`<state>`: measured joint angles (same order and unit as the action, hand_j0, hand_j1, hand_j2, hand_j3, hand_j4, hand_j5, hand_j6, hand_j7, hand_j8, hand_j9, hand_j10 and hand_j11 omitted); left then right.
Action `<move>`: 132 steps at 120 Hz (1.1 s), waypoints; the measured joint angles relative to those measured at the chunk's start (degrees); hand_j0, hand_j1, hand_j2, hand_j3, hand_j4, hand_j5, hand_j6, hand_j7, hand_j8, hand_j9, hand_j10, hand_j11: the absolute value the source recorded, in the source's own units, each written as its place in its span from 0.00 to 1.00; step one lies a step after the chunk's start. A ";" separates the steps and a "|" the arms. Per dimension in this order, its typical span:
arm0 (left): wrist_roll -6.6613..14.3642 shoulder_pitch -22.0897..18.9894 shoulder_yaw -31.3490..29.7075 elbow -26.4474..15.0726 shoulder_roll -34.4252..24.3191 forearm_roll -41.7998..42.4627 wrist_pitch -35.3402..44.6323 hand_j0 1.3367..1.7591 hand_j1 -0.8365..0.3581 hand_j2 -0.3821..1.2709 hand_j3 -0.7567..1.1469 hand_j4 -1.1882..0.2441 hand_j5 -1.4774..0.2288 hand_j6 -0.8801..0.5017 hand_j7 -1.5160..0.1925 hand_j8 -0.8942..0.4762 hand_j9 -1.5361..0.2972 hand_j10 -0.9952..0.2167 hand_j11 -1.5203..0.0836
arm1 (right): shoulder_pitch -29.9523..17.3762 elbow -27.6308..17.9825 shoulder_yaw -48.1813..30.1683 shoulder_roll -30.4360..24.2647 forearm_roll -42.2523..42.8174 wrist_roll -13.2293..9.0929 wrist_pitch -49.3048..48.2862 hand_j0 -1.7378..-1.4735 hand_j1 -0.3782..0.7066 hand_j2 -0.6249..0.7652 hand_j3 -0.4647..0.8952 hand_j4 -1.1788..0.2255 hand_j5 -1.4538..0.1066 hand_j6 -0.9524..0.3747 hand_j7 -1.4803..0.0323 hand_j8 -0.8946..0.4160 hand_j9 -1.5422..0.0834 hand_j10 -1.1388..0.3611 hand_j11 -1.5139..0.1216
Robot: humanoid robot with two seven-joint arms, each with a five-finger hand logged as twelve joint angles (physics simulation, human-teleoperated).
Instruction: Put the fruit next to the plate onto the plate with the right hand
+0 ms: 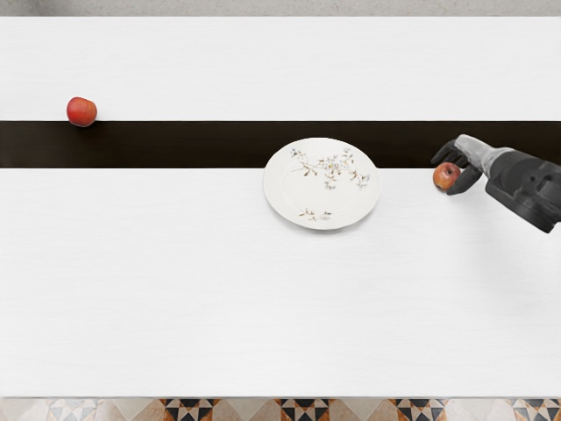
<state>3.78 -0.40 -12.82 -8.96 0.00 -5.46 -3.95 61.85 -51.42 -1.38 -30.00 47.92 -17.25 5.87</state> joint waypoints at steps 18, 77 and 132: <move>0.00 -0.04 0.01 0.00 0.00 0.00 0.00 0.76 0.75 0.26 0.40 0.66 0.68 0.46 0.70 0.47 0.66 0.62 0.75 | 0.05 0.02 0.02 0.30 -0.13 -0.01 -0.03 0.30 0.57 0.41 0.34 0.49 0.52 0.37 0.56 0.32 0.57 0.44 0.55; -0.01 -0.04 0.02 0.00 0.00 -0.02 0.00 0.76 0.75 0.26 0.40 0.66 0.68 0.46 0.70 0.47 0.66 0.62 0.75 | 0.21 -0.12 -0.52 0.37 -0.64 0.03 -2.02 0.33 0.61 0.58 0.34 0.32 0.37 0.38 0.37 0.32 0.41 0.59 0.39; 0.00 -0.04 0.01 0.00 0.00 0.00 0.00 0.76 0.75 0.26 0.40 0.66 0.68 0.46 0.70 0.47 0.66 0.62 0.75 | 2.52 -0.58 -1.86 -1.52 -7.99 0.60 -9.96 0.33 0.62 0.75 0.34 0.28 0.24 0.40 0.25 0.31 0.28 0.38 0.29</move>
<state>3.77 -0.44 -12.81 -8.96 0.00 -5.46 -3.95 64.37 -52.00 -3.24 -31.52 39.93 -16.65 -4.09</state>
